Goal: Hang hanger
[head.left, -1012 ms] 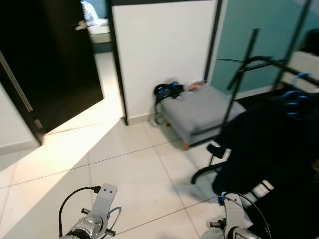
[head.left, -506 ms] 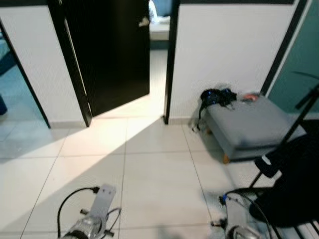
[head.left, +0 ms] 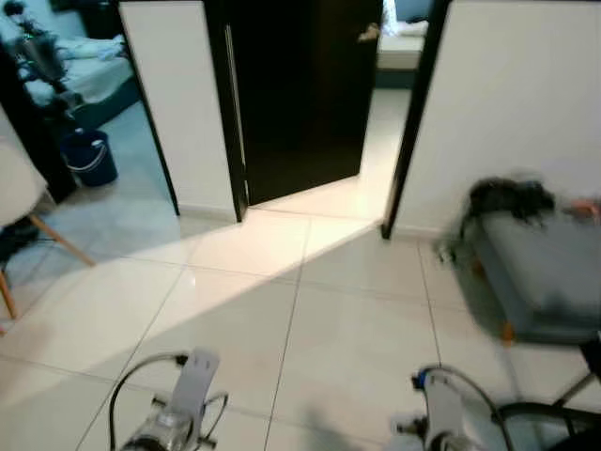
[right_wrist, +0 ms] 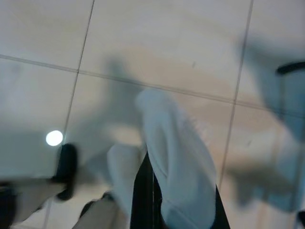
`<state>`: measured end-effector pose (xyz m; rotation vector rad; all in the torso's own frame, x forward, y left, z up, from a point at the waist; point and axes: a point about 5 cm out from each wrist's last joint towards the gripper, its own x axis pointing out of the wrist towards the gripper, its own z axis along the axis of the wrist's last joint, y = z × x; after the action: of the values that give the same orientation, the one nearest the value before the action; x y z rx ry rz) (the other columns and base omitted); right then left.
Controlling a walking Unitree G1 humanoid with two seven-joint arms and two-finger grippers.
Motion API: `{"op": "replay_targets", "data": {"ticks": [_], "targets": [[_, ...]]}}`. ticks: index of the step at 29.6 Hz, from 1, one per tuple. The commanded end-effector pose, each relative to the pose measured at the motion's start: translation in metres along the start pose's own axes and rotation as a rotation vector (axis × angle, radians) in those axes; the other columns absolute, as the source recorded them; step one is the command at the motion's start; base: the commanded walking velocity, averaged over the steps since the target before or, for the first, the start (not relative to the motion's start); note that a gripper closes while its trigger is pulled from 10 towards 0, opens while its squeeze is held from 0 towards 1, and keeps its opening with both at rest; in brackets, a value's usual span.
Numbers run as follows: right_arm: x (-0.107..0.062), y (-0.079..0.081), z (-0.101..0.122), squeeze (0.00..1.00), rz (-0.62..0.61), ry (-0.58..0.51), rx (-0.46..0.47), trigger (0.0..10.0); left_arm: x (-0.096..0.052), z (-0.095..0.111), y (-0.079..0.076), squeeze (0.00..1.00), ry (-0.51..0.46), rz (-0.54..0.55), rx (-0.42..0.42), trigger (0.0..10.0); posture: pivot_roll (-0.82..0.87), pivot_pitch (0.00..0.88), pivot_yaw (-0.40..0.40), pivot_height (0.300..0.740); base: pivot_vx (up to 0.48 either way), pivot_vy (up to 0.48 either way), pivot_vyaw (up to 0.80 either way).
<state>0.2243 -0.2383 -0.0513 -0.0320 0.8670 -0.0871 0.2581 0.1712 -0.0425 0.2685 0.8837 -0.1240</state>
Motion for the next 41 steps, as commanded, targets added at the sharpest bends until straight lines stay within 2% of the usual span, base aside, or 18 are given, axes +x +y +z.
{"op": "replay_targets", "data": {"ticks": [1,15,36,41], "targets": [[0.0013,0.0075,0.0026,0.00,0.020,-0.011,-0.007,10.0,-0.0005,-0.0049,0.0039,0.00,0.012,0.010,-0.007,10.0,0.03,0.014,-0.011,0.740,0.000,0.000,0.80],[0.0011,0.0076,0.0018,0.00,0.029,-0.010,-0.013,10.0,-0.0006,-0.0058,0.0026,0.00,0.006,-0.009,-0.031,10.0,0.03,0.020,-0.015,0.740,0.000,0.000,0.80],[0.0008,0.0093,0.0087,0.00,0.067,-0.075,-0.036,10.0,-0.0006,-0.0044,0.0031,0.00,-0.008,-0.002,-0.037,10.0,0.02,0.024,-0.017,0.740,0.306,0.000,0.79],[0.0006,0.0091,0.0092,0.00,0.061,-0.091,-0.008,10.0,-0.0006,-0.0042,0.0030,0.00,-0.014,0.001,-0.048,10.0,0.02,0.025,-0.018,0.740,0.316,0.000,0.09]]}}
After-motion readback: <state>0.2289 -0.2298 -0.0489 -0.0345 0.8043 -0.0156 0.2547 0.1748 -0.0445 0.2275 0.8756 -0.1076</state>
